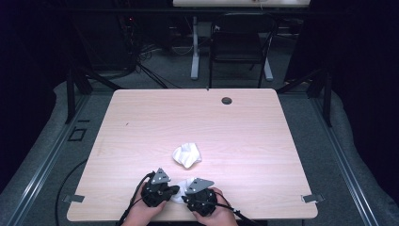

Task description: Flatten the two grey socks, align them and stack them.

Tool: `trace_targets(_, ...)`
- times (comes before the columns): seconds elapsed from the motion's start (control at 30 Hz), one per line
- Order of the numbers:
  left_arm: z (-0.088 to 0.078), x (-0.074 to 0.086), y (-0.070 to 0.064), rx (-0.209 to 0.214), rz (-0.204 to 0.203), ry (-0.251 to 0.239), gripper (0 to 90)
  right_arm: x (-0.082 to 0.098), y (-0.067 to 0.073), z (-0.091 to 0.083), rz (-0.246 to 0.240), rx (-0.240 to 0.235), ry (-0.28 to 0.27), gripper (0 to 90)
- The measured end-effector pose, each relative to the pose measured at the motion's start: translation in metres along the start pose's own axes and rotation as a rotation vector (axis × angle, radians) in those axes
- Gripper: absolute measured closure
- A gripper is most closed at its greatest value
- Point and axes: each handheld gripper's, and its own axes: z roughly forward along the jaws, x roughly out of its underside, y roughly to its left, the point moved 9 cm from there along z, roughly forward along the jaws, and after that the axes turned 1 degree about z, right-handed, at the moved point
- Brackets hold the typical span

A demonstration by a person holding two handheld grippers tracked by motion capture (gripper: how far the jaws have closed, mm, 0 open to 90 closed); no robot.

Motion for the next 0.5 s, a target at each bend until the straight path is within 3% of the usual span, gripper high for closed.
trace_targets(0.17, 0.0002, 0.0, -0.0001, -0.006, 0.004, -0.003, 89.7, 0.0011, -0.0012, -0.0015, 0.002, 0.011, 0.008, 82.7)
trace_targets(0.5, -0.0003, 0.0003, 0.0003, 0.001, 0.003, 0.003, 89.6, -0.0031, -0.0069, -0.0086, 0.031, 0.018, -0.024, 85.4)
